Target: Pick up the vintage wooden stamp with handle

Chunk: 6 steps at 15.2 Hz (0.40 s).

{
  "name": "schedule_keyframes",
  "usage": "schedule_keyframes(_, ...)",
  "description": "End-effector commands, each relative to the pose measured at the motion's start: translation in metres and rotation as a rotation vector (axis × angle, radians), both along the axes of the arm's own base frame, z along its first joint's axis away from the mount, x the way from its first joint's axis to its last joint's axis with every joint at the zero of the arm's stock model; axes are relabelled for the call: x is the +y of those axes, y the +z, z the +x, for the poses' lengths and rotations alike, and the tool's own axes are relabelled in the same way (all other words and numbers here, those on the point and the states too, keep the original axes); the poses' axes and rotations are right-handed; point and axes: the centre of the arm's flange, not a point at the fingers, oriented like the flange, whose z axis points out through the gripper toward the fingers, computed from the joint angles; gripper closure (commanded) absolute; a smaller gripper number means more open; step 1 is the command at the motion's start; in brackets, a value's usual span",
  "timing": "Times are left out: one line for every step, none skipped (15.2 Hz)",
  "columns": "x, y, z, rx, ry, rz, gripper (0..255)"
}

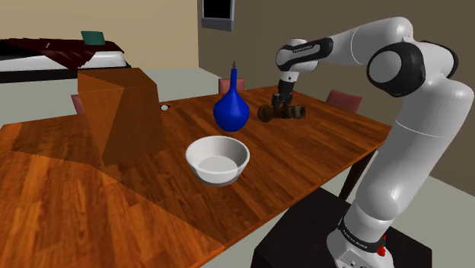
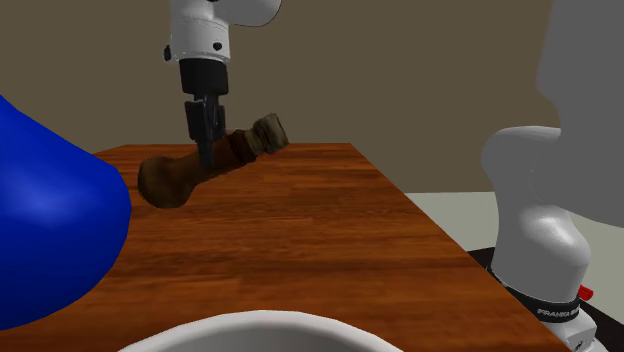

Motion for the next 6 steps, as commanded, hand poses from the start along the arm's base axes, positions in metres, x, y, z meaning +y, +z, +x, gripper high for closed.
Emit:
schedule_keyframes(0.0, 0.011, 0.0, -0.001, 0.0, 0.0, 255)
schedule_keyframes(0.0, 0.017, 0.0, -0.001, 0.0, 0.0, 255)
schedule_keyframes(0.0, 0.022, 0.0, -0.001, 0.0, 0.0, 255)
schedule_keyframes(0.0, 0.027, 0.0, -0.001, 0.0, 0.0, 255)
schedule_keyframes(0.0, 0.028, 0.0, -0.001, 0.0, 0.0, 255)
schedule_keyframes(0.0, 0.028, 0.0, -0.001, 0.0, 0.0, 255)
